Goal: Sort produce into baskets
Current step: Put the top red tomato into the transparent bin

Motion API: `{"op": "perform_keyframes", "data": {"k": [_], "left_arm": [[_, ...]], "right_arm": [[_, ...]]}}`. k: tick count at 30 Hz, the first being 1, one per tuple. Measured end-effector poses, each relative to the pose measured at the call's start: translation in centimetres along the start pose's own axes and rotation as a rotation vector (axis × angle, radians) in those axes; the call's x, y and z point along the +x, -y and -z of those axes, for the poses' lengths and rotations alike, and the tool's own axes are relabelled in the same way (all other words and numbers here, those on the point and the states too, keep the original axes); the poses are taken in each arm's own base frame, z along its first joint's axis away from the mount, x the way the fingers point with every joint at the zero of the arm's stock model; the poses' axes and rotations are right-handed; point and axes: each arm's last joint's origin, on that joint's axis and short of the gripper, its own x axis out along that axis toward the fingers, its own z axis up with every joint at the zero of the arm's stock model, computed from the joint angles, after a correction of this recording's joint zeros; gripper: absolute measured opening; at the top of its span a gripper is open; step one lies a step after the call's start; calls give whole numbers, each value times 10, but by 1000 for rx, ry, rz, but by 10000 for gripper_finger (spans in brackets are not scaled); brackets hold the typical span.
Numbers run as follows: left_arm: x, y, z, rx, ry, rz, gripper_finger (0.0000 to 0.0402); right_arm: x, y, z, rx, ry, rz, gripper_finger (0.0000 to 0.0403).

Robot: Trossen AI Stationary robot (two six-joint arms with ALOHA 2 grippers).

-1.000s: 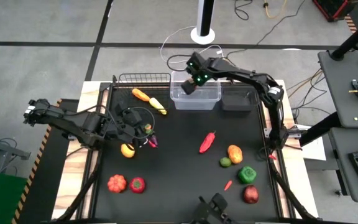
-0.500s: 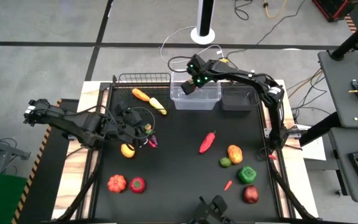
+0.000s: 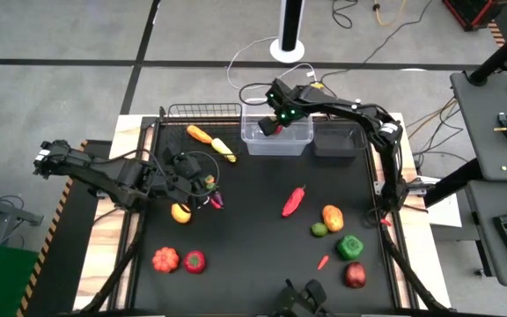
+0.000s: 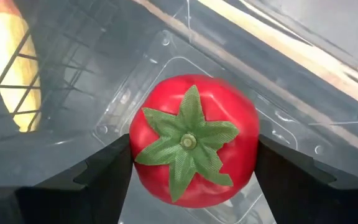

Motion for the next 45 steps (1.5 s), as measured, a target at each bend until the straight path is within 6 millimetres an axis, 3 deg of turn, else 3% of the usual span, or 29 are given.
{"op": "perform_keyframes", "data": {"k": [12,23,45], "left_arm": [[0,0,0,-4,0,0,194],[0,0,0,-5,0,0,194],[0,0,0,-7,0,1,194]], "right_arm": [[0,0,0,-17,-1,0,295],[0,0,0,-42,-1,0,327],[5,0,-1,-46,10,-5,324]]}}
